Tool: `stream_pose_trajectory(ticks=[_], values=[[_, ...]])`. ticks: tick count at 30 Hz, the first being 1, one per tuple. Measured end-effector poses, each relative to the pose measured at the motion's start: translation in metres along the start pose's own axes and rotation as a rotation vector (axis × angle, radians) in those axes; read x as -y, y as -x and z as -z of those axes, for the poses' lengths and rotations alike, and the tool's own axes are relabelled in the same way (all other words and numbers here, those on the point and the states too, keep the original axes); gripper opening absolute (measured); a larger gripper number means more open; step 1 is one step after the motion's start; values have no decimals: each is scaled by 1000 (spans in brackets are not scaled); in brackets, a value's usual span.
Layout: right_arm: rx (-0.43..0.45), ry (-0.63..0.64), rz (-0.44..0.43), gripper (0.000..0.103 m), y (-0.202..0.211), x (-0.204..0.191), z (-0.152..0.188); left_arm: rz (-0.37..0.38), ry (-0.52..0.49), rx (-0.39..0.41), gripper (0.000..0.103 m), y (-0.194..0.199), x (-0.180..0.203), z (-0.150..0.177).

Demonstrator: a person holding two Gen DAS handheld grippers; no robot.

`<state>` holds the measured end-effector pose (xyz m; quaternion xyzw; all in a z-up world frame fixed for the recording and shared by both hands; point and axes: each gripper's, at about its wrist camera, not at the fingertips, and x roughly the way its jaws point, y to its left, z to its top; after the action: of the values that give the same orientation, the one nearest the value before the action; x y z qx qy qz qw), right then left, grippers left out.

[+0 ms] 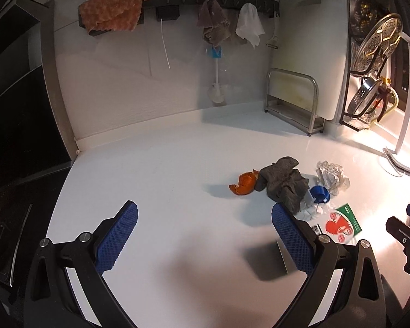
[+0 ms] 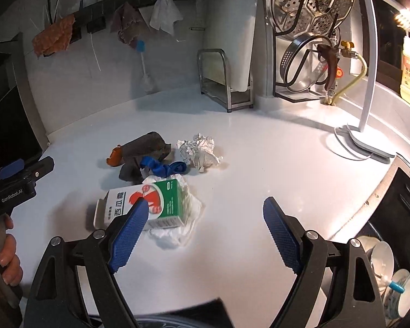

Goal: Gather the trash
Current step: 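Grasp crumpled white paper with right tool while left tool approaches orange wrapper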

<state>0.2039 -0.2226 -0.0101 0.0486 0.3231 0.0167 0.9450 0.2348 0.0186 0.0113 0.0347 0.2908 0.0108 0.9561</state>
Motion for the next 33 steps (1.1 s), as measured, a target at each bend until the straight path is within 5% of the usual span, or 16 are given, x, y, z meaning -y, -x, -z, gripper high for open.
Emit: stream_pose_trajectory(ticks=[12,28,30,32,33], values=[[-70,41,13,82,-93,-6,-54,-35,-14,-28,97,-67,11,-26],[-188,70,29,81,-149,-11,-71,-47,-42,-53,97,-86,13,-22],[-189,63,18,76,-151,-11,-72,-48,-49,-58,97,-88,13,-21],[-206,63,8,51,-152,-10,-71,-50,-52,-63,97,-89,13,-20],[-213,62,3,46,-154,-10,-71,-51,-51,-67,97,-90,13,-20]])
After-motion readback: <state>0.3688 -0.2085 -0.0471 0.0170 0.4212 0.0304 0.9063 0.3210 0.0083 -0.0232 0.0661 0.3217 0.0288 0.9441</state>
